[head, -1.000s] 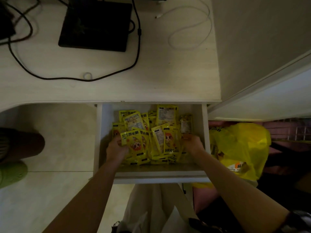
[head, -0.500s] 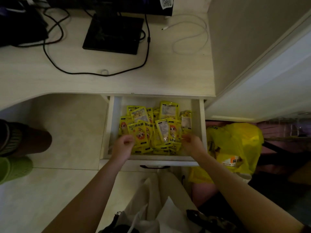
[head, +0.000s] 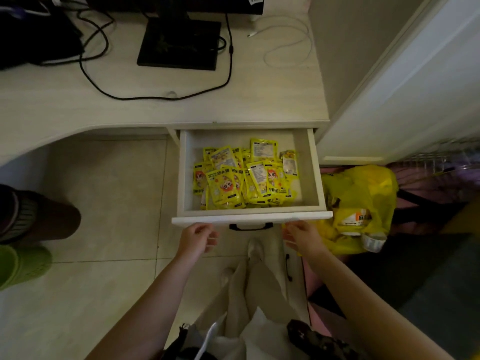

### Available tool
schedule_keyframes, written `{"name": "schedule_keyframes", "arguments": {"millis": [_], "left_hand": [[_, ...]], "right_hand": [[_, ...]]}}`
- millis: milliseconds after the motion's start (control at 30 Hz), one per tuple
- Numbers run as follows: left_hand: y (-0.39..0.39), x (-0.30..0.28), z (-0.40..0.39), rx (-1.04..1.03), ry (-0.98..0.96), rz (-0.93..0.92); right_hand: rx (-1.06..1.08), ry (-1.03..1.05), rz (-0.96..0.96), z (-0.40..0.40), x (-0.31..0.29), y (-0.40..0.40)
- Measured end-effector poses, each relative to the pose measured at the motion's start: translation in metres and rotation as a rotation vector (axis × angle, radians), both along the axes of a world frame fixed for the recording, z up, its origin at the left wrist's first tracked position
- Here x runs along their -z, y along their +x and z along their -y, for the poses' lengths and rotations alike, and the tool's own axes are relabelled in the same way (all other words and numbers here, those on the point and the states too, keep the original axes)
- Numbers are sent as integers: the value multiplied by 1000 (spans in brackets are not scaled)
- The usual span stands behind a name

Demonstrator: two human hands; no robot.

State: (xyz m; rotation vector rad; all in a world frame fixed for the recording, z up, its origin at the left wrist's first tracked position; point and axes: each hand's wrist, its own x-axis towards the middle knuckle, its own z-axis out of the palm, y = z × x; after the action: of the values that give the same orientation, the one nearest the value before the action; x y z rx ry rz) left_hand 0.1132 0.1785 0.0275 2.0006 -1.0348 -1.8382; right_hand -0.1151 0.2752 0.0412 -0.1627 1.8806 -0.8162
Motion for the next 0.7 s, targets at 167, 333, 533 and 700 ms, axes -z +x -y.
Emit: {"name": "schedule_keyframes", "arguments": {"millis": [167, 333, 533, 700], "left_hand": [[16, 4, 6, -162, 204, -97], [9, 9, 35, -498, 343, -268], [-4, 23, 47, -603, 382, -364], [-14, 24, 51, -619, 346, -338]], "right_hand": [[306, 20, 221, 8, 2, -11], [580, 15, 373, 29, 8, -32], [635, 82, 468, 45, 11, -45], [638, 172, 506, 59, 11, -55]]}}
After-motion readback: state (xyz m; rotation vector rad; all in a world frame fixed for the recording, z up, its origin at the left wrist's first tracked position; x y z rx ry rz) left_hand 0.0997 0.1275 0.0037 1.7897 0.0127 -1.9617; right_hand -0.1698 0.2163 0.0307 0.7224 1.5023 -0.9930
